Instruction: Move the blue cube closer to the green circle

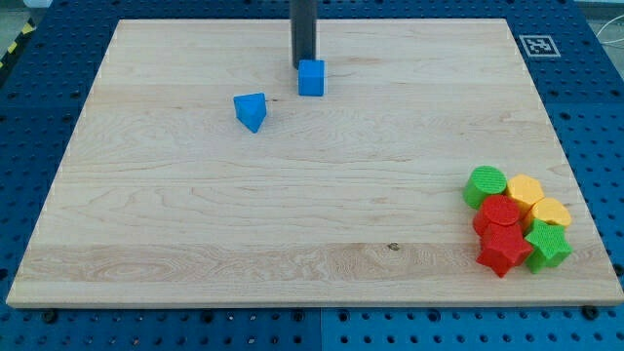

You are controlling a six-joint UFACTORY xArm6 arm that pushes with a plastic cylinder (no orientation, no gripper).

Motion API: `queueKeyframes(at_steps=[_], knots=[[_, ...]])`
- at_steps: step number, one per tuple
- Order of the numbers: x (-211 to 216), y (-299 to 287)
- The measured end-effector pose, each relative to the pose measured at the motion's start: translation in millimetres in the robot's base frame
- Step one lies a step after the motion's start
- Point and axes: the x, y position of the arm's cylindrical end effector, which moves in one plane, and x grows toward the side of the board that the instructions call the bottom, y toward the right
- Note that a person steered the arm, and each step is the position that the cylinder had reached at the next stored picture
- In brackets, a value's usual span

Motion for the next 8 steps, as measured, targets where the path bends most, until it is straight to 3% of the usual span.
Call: queueKeyframes(at_steps=[2,4,7,8], knots=[[15,-2],[68,56],[47,97],[68,112]])
